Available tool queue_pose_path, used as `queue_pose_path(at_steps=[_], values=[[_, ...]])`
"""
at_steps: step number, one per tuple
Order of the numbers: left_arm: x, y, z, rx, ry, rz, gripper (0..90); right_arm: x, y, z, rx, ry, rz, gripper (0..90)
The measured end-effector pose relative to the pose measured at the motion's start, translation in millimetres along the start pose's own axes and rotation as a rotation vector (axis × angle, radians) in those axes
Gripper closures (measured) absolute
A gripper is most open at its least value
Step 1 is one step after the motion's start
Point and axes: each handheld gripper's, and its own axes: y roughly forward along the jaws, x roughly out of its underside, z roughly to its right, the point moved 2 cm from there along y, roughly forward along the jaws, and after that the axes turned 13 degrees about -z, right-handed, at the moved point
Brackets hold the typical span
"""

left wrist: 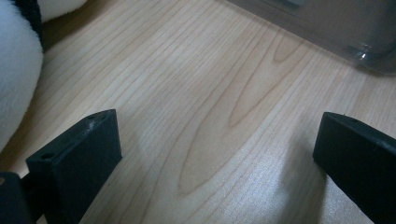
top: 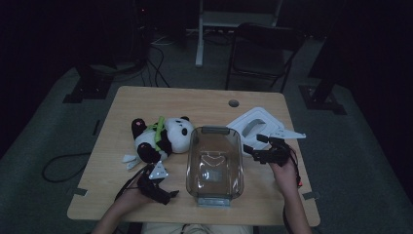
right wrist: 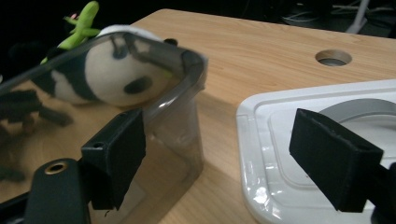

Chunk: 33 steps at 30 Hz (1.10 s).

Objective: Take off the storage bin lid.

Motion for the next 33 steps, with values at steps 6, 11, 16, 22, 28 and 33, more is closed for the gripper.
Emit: queue_pose_path(at_steps=[6,11,16,22,28,33], values=[[0.0,0.1,0.1,0.001,-0.002,0.000,1.5,10.8,-1.5,-9.7,-0.026,-0.092,-0.024,16.3],[0.0,0.1,0.1,0.001,-0.001,0.000,1.5,18.8,-5.0,-11.9,-0.055,-0.097,-0.029,16.4],[0.0,0.1,0.1,0.001,-0.001,0.000,1.5,25.9,-4.5,-14.3,-0.073,-0.098,-0.048,16.6],[0.0,0.0,0.2,0.001,-0.001,0.000,1.5,38.6,1.8,-18.2,-0.065,-0.092,-0.092,16.7],[0.0,0.0,0.1,0.001,-0.001,0.000,1.5,50.7,14.1,-23.5,-0.032,-0.091,-0.146,16.6],[0.0,0.0,0.1,0.001,-0.001,0.000,1.5,60.0,28.9,-22.9,0.028,-0.038,-0.176,16.6]])
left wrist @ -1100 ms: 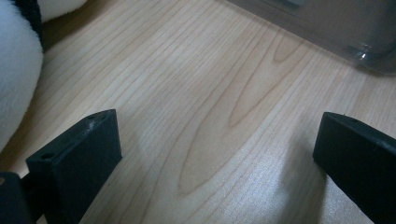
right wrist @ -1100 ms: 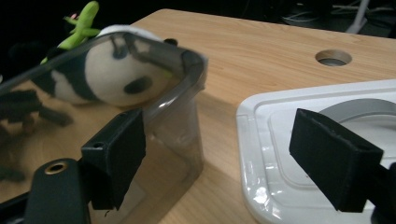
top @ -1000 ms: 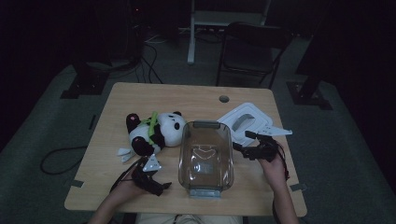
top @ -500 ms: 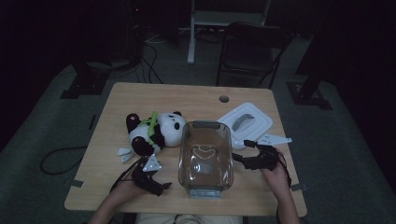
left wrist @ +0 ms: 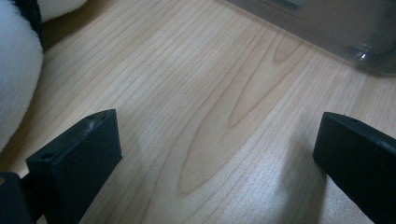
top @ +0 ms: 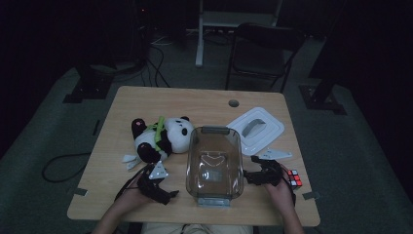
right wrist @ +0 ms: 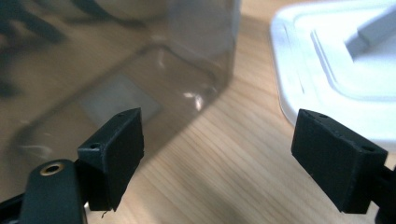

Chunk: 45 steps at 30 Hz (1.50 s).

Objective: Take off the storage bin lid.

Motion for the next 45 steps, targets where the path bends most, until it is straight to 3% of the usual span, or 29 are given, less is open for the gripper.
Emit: queue_pose_path(at_steps=[3,8,18,22,25,30,45], values=[[0.0,0.0,0.0,0.000,0.000,0.000,1.5,3.1,6.9,-0.4,0.036,0.018,-0.015,16.6],[0.0,0.0,0.0,0.000,0.000,0.000,1.5,6.4,13.2,-4.6,0.075,-0.010,-0.052,16.5],[0.0,0.0,0.0,0.000,0.000,0.000,1.5,15.2,27.8,-5.3,0.098,-0.043,-0.111,13.8],[-0.2,0.2,0.3,-0.002,-0.004,0.001,1.5,14.5,29.7,-8.2,0.124,-0.081,-0.125,13.3],[-0.4,0.4,0.7,-0.004,-0.009,0.002,1.5,14.5,29.7,-7.9,0.123,-0.074,-0.127,13.3],[-0.8,0.5,1.4,-0.010,-0.018,0.000,1.5,14.8,30.2,-11.0,0.161,-0.020,-0.122,13.0],[-1.8,1.1,2.4,-0.020,-0.035,0.001,1.4,14.1,30.7,-9.7,0.164,-0.017,-0.123,12.1]])
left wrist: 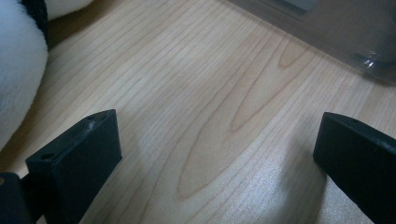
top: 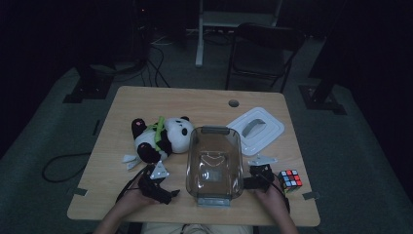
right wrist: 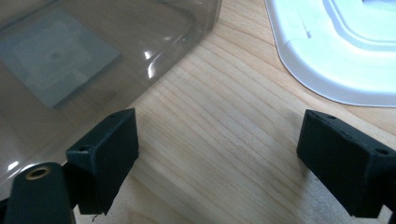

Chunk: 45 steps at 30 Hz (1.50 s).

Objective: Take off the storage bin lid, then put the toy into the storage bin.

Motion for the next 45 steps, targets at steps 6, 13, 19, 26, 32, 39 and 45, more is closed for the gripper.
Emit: queue_pose_path(at_steps=[6,13,19,26,32,39,45], values=[[-0.2,-1.1,-1.3,0.002,0.003,-0.015,1.4,0.0,0.0,0.0,0.000,0.000,0.000,12.1],[-1.6,-7.9,-1.1,0.021,0.023,-0.048,1.5,0.0,0.0,0.0,0.000,0.000,0.000,12.1],[-7.7,-16.8,5.4,0.046,0.049,-0.040,2.0,0.0,0.0,0.0,0.000,0.000,0.000,12.2],[-18.5,-38.2,6.5,0.067,0.068,-0.004,2.0,0.0,0.0,0.0,0.000,0.000,0.000,12.1],[-31.4,-56.6,0.2,0.042,0.086,0.025,2.1,0.0,0.0,0.0,0.000,0.000,0.000,12.2],[-48.8,-72.0,-14.8,0.005,0.084,0.068,2.1,0.0,0.0,0.0,0.000,0.000,0.000,12.1],[-65.1,-78.8,-32.2,-0.018,0.068,0.100,2.2,0.0,-0.1,0.0,0.000,0.001,-0.001,12.2]])
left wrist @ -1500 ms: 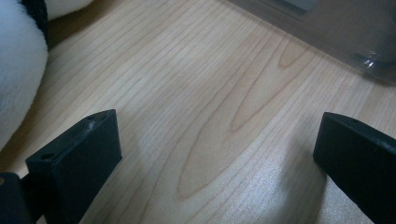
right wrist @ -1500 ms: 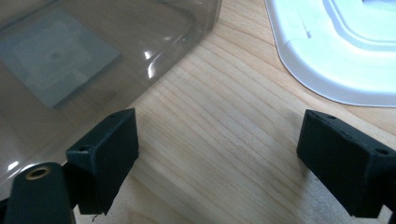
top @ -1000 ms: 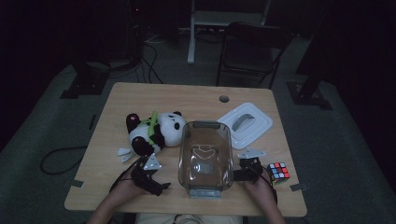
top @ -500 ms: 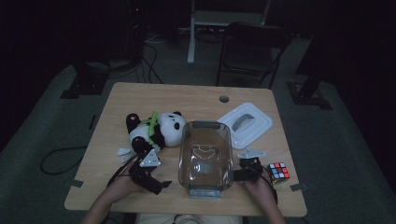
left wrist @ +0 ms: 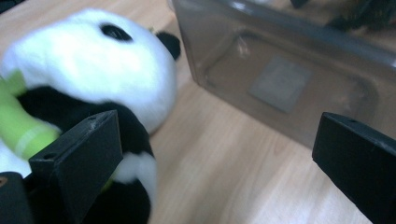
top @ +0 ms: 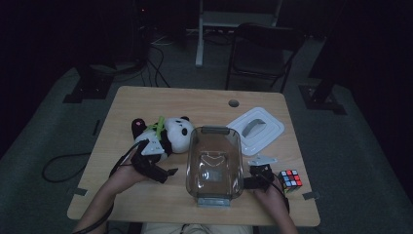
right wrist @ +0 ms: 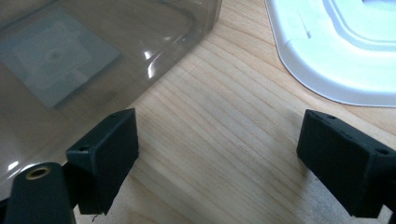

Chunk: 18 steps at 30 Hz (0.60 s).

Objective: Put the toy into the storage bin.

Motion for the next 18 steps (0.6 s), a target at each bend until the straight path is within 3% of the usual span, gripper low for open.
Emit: queue_pose_path(at_steps=[11,18], values=[[-24.7,-2.8,-34.7,-0.060,-0.025,0.016,2.2,0.0,0.1,0.1,0.001,-0.002,0.001,12.1],[-28.6,-3.4,-67.5,-0.101,-0.101,0.013,2.2,0.0,0.0,0.0,0.000,0.000,0.000,12.1]])
